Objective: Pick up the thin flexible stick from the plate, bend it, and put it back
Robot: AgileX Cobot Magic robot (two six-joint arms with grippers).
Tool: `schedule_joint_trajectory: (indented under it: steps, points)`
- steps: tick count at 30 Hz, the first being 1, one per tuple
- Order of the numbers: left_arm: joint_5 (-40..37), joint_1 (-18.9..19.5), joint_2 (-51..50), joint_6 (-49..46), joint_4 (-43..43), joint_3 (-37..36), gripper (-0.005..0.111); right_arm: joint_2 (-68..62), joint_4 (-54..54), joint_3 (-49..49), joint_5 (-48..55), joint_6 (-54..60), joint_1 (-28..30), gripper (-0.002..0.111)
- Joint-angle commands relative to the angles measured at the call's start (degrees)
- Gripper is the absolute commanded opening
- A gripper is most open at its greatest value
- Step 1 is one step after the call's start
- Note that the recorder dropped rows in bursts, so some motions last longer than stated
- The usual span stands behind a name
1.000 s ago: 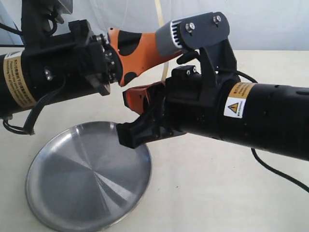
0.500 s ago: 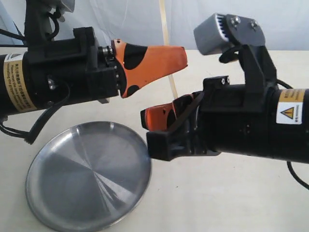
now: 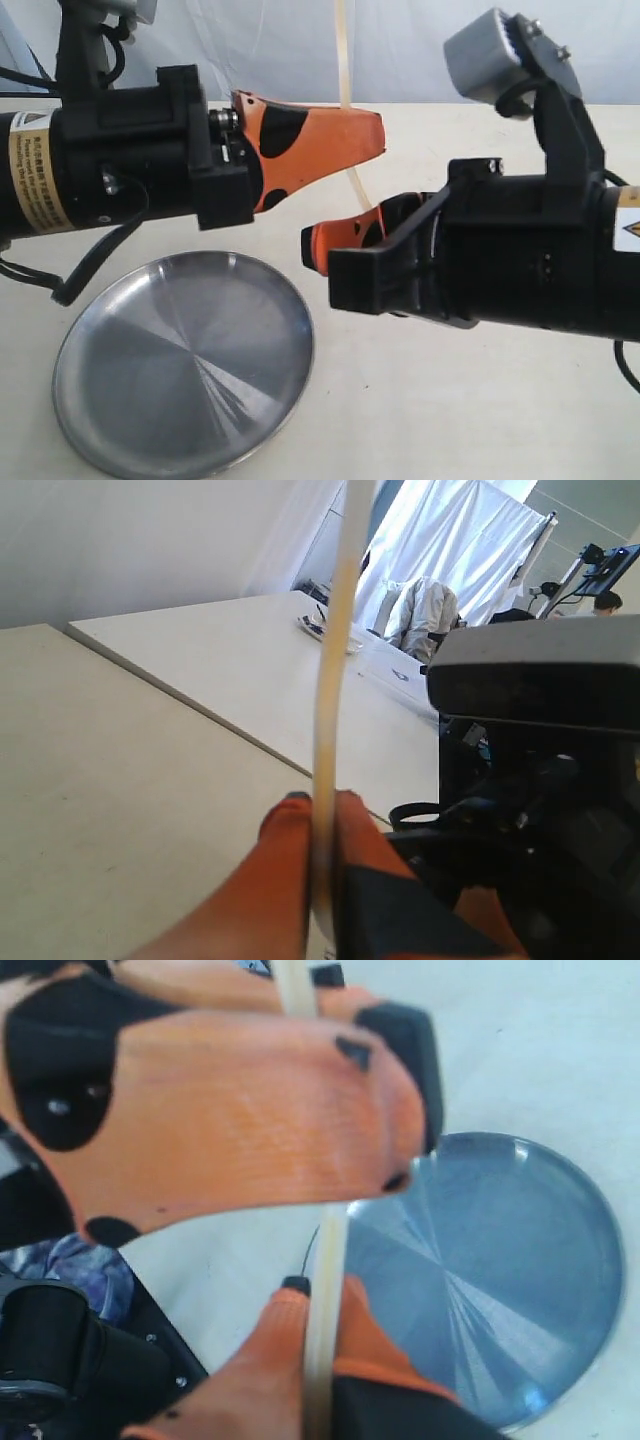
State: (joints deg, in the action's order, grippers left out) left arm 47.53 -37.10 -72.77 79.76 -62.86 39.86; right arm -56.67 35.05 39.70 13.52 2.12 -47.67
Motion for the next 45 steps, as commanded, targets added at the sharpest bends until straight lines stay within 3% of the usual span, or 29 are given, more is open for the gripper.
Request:
schedule_joint_trajectory:
  steps: [1,16,21,24,29,32,36,41,45]
  points:
    - [-5.5,-0.2,-0.9,-1.0,-5.8,-1.1,0.0,3.8,-1.4,1.4,-6.3,1.0,0.2,0.0]
    - [7.5,-0.2,-0.9,-0.9,1.6,-1.1,0.0,-2.5,-10.6,1.4,-4.1,1.2,0.2,0.0]
    - [8.7,-0.2,-0.9,-0.9,3.6,-1.1,0.001,-3.6,-10.8,1.4,-1.7,1.0,0.2,0.0]
    - [8.7,-0.2,-0.9,-1.1,4.9,-1.1,0.01,-3.0,-9.5,1.4,0.2,1.0,0.2,0.0]
    - [7.7,-0.2,-0.9,-1.2,7.9,-1.1,0.035,-0.7,-9.5,1.4,3.5,1.0,0.2,0.0]
    - [6.5,-0.2,-0.9,-1.7,10.5,-1.1,0.041,0.9,-9.5,1.4,4.6,1.0,0.2,0.0]
    - [6.4,-0.2,-0.9,-5.7,16.0,-1.1,0.036,2.3,-9.1,1.4,6.8,1.0,0.2,0.0]
    - [6.1,-0.2,-0.9,-13.7,18.3,-1.1,0.0,3.7,-7.0,1.4,7.8,1.1,0.2,0.0]
    - [3.4,-0.2,-0.9,-15.9,16.7,-1.1,0.0,5.9,-0.1,1.4,8.9,5.6,0.2,0.0]
